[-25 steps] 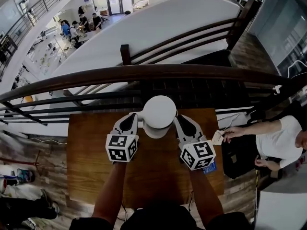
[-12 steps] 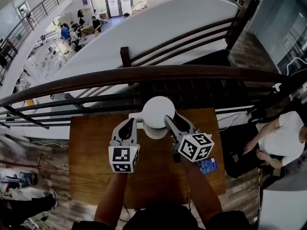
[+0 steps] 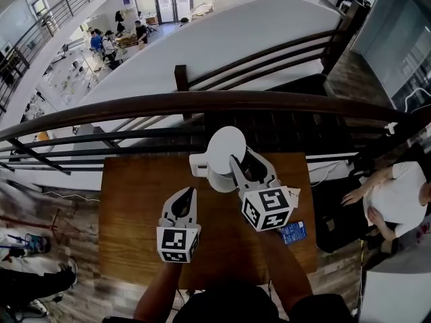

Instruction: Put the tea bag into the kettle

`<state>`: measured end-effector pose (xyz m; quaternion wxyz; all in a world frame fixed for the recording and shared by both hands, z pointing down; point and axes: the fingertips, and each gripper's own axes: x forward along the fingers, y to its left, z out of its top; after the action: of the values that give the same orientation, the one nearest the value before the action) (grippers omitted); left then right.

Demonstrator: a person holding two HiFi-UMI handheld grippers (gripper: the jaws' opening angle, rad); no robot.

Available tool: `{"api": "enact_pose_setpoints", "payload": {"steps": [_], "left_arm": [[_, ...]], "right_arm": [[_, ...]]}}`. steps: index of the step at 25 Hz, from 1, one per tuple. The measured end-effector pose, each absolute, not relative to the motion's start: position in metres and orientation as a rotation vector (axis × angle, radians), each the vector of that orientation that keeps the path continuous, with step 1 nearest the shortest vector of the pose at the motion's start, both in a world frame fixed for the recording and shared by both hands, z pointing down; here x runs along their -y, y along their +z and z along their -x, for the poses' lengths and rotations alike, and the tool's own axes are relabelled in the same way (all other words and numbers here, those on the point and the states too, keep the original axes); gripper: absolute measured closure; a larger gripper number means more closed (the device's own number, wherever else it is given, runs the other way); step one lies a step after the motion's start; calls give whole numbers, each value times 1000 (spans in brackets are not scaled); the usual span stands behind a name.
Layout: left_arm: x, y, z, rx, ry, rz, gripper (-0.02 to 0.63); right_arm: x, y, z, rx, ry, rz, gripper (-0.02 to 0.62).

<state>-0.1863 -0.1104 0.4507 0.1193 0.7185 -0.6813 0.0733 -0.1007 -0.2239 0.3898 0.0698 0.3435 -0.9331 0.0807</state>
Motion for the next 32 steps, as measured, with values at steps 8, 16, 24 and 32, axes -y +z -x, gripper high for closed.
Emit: {"api": "enact_pose_setpoints", "payload": {"steps": [8, 16, 24, 32], "left_arm": [[89, 445, 188, 1991, 192, -2111, 601], [94, 453, 153, 1891, 206, -2183, 601], [110, 479, 82, 1703, 279, -2326, 601], [126, 506, 34, 1552, 341, -2440, 601]], "right_arm": [[187, 357, 162, 2713, -267, -907, 442], [185, 351, 125, 2791, -215, -936, 439], [195, 388, 27, 2712, -138, -1103, 439], [208, 472, -97, 2454, 1, -1342, 439]]}}
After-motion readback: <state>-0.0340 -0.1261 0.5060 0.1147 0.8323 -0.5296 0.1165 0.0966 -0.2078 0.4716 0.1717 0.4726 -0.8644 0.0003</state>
